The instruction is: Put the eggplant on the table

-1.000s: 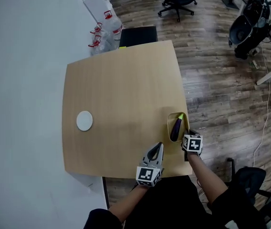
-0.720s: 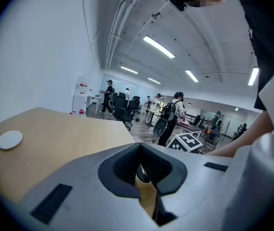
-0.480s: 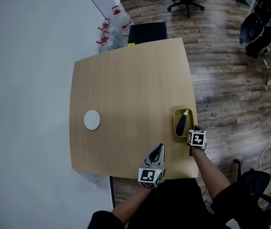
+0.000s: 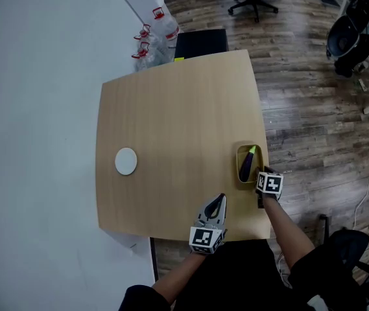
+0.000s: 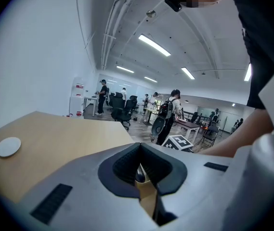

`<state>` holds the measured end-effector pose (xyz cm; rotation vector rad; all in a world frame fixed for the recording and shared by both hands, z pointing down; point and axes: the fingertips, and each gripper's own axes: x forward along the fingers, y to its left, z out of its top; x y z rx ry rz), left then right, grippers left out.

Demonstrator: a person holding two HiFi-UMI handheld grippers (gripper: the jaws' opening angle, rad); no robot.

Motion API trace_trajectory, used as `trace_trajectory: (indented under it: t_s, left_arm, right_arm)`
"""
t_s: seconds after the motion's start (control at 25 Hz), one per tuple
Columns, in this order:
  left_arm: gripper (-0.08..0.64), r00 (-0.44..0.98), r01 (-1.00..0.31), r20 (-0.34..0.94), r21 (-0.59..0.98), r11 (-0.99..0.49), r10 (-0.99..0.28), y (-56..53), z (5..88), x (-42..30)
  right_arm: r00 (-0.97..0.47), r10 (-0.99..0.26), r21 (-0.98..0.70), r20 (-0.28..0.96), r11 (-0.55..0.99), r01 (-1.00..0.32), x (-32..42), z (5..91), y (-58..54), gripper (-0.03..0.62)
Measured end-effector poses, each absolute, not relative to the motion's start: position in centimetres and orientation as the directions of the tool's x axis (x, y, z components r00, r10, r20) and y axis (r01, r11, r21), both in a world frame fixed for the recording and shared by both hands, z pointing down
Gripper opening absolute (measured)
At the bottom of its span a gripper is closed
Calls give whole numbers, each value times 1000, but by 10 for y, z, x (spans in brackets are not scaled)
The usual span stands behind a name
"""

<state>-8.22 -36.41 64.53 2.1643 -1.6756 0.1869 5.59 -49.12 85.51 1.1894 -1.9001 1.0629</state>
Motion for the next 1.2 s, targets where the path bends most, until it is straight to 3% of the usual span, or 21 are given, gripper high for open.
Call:
trace_trajectory:
  t_s: [0.48, 0.84, 1.2]
  left_arm:
    - [12, 281, -933, 255, 299, -201, -925, -331, 620, -90]
    - [12, 269, -929, 197, 312, -200, -943, -273, 601, -105]
    - [12, 241, -921, 158, 349, -174, -958, -197, 575, -130]
  right_arm:
    - [-424, -577, -323, 698, 275, -906, 69, 776, -474, 215]
    - [-447, -662, -283, 601, 346, -894, 58, 703, -399, 213]
    - [-486, -690, -237, 537, 429, -871, 21, 644, -286, 132]
